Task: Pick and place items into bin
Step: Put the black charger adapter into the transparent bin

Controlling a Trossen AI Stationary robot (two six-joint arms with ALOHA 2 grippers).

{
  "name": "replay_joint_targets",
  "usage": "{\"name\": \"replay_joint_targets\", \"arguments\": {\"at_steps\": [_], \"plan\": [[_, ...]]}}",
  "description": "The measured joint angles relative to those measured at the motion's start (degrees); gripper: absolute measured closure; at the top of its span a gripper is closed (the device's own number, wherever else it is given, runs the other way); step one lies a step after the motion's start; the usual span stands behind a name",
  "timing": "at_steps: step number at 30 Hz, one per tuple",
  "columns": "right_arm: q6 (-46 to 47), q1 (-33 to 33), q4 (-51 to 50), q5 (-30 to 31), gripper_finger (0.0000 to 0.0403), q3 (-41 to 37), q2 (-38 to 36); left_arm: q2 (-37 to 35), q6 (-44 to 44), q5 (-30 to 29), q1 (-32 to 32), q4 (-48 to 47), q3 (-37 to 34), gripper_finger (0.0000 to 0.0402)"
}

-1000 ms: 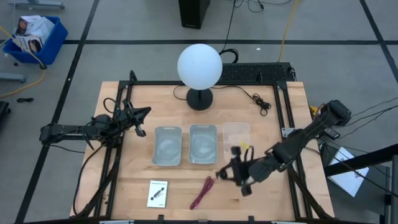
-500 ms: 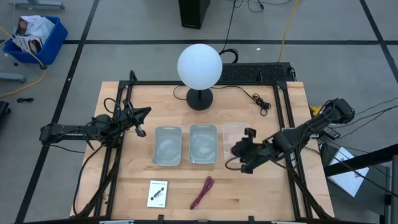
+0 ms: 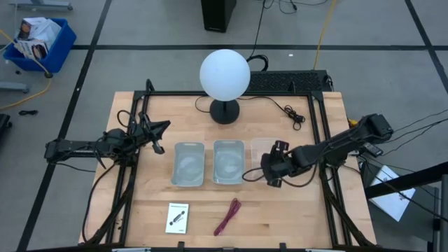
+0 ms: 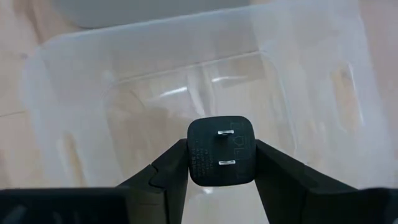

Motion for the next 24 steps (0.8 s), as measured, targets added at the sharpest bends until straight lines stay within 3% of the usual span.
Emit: {"name": "replay_joint_targets", "arguments": {"at_steps": [18, 24], "plan": [[-2.5, -6.0, 12.7, -8.9, 0.025, -9.3, 0.2, 0.0, 0.0, 0.0, 0.0, 0.0, 0.0, 0.0371], [-2.5, -6.3, 14.3, -9.2, 0.0253, -10.6, 0.1, 0.0, 0.0, 0.0, 0.0, 0.0, 0.0, 0.0371]]}}
